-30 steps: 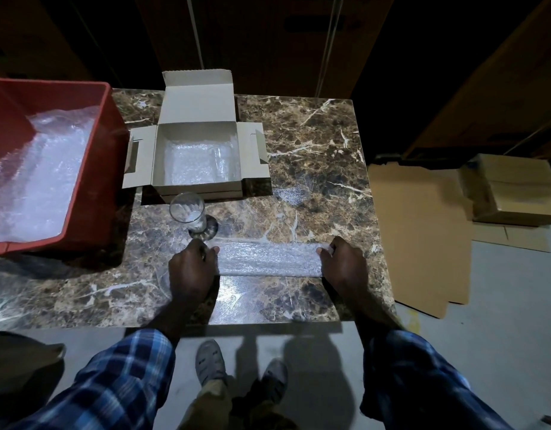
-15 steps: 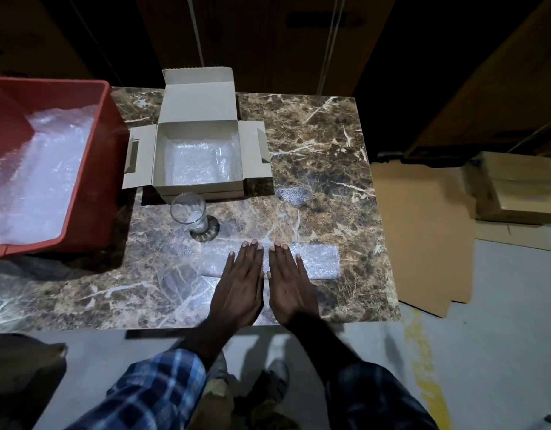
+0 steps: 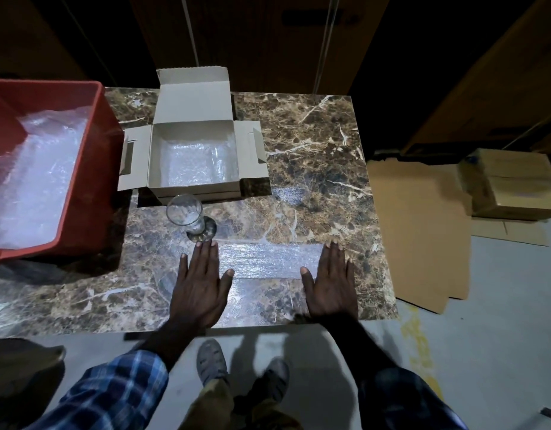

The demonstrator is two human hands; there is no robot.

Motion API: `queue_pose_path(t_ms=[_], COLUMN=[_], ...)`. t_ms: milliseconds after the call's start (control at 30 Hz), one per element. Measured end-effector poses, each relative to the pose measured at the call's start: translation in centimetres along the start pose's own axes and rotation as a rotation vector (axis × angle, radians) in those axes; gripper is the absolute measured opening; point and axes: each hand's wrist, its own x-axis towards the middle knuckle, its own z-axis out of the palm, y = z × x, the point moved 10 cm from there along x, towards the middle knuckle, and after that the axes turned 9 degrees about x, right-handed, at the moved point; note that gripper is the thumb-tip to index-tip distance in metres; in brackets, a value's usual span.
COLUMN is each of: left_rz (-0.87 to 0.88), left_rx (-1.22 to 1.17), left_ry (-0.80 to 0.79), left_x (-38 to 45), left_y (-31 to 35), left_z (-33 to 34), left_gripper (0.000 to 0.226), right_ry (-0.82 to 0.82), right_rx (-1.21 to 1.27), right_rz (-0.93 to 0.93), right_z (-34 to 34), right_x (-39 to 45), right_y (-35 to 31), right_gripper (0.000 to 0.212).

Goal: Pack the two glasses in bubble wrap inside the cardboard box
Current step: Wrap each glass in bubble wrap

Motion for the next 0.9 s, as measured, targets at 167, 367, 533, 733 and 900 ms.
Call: queue_pose_path(t_ms=[167, 367, 533, 733, 900], left_rz=[0.182, 0.288, 0.209, 0.342, 0.471], left_rx=[0.003, 0.024, 0.048, 0.063, -0.019], left_ry=[0.061, -0.025, -0.011, 0.153, 0.23], left_x=[0.4, 0.2, -0.2, -0.5, -0.4], left_y=[5.2, 5.5, 0.4, 2.4, 6.0], left_z=[-1.3, 0.6, 0.2, -2.1, -2.7], left_gripper=[0.064, 0.066, 0.074, 0.066, 0.052], right_ry=[-0.027, -0.073, -0.063, 0.134, 0.215], right_rx=[0.005, -0.046, -0.005, -0.007, 0.05], right_rz=[-0.283, -0.292, -0.128, -0.456, -0.501], right_z=[1.3, 2.6, 0.3, -1.5, -1.5], right_x=[-0.3, -0.8, -0.9, -1.6, -1.3], right_y=[-6.1, -4.5, 1.1, -3.1, -4.1], right_gripper=[0.063, 0.062, 0.075, 0.048, 0.022])
